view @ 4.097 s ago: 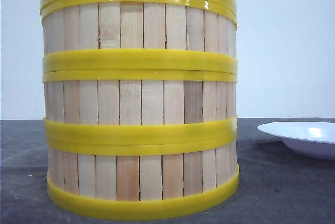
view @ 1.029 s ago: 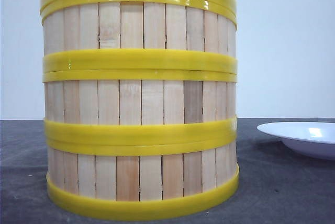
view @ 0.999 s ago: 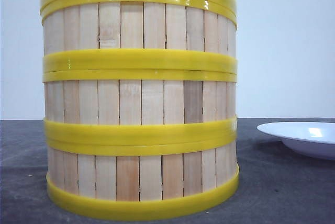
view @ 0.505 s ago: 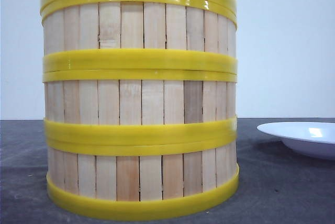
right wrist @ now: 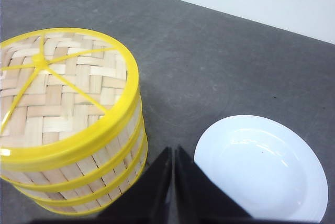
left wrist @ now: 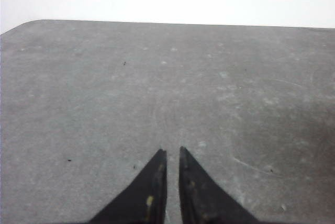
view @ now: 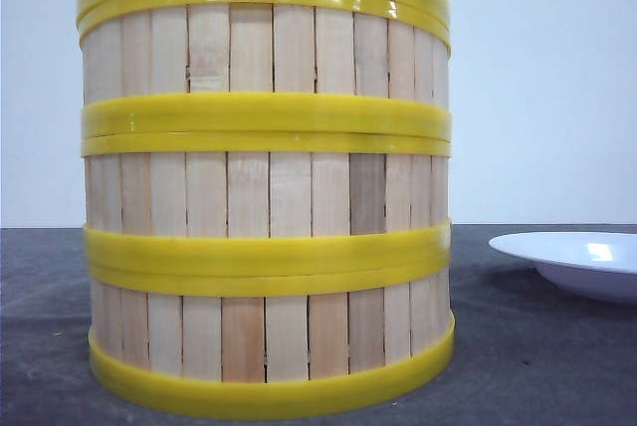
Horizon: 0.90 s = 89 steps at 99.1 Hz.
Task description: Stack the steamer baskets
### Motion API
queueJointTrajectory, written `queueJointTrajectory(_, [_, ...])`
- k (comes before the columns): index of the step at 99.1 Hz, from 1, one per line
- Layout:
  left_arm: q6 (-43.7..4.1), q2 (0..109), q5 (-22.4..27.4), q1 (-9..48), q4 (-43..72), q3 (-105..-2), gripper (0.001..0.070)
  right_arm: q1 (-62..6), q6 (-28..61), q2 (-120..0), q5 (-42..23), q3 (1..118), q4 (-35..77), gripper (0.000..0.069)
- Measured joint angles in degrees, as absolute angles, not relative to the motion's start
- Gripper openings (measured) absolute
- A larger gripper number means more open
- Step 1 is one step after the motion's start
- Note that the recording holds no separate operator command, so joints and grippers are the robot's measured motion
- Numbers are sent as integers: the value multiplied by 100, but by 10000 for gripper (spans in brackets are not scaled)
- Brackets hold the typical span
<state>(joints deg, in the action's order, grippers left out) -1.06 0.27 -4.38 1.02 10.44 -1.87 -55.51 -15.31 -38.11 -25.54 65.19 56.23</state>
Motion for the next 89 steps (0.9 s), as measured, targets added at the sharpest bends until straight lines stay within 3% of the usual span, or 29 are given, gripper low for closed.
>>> queueJointTrajectory(55, [-106,27,-436,102,1044,-187,15,-5487,-1507,-3793,-2637,6519,5623,3])
queueJointTrajectory(89, [-106,27,-436,102,1044,-187,15,-4169,-928,-3688,-2687,6519,4993,3])
